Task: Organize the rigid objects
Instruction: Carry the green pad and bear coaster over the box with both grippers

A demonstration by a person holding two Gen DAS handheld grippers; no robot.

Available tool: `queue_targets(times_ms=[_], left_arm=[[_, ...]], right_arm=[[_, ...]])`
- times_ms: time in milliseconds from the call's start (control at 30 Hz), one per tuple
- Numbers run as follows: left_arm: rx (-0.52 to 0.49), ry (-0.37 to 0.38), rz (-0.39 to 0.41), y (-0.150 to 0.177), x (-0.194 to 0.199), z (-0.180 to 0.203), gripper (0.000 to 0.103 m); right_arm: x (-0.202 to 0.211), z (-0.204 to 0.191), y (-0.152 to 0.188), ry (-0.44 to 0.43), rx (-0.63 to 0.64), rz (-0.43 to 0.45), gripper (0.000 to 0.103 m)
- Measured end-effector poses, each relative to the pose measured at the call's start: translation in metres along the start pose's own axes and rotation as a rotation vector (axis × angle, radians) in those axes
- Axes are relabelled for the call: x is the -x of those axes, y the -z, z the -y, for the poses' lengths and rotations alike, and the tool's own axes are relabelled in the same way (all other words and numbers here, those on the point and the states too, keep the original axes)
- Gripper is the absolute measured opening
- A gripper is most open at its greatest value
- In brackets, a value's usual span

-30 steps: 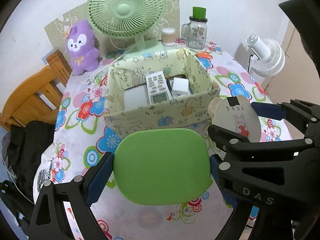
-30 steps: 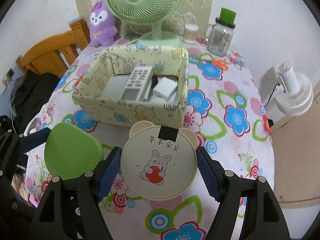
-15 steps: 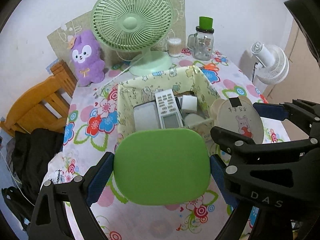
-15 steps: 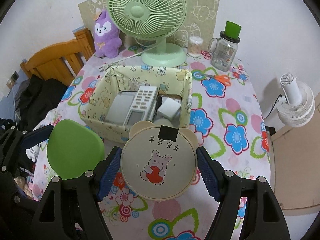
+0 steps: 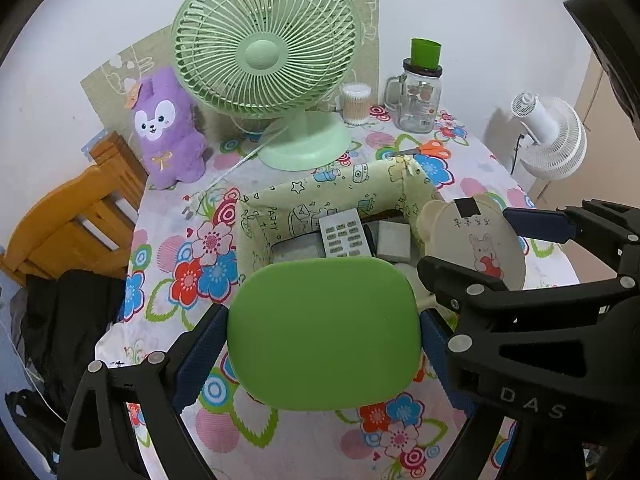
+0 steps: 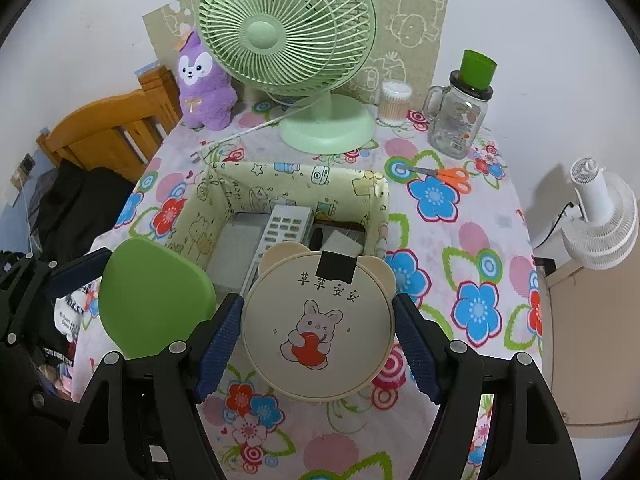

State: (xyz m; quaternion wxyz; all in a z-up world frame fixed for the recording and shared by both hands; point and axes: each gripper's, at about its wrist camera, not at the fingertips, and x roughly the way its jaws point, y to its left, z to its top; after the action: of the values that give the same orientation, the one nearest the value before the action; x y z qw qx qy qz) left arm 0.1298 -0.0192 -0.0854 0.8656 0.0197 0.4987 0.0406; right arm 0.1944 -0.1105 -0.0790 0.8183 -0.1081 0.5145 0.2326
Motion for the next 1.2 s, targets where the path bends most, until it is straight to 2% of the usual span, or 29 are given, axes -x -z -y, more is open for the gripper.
queue_targets(times_ms=[433, 900, 1200], left_arm=[[0.019, 0.024, -0.044, -0.021, -0.040, -0.016, 0.095], [0.003, 0.031, -0.095, -0.027, -0.076, -0.019, 0.095], [-0.039, 0.011, -0.093, -0.034, -0.082, -0.019, 0.095]], right_arm=[[-0.036, 0.006, -0.026, -0.006, -0.016, -0.046, 0.077], [-0.085, 0.006, -0.038, -0.034, -0.017, -0.119, 0.077], [-0.096, 0.002, -0.046, -0.018, -0.008, -0.099, 0.078]])
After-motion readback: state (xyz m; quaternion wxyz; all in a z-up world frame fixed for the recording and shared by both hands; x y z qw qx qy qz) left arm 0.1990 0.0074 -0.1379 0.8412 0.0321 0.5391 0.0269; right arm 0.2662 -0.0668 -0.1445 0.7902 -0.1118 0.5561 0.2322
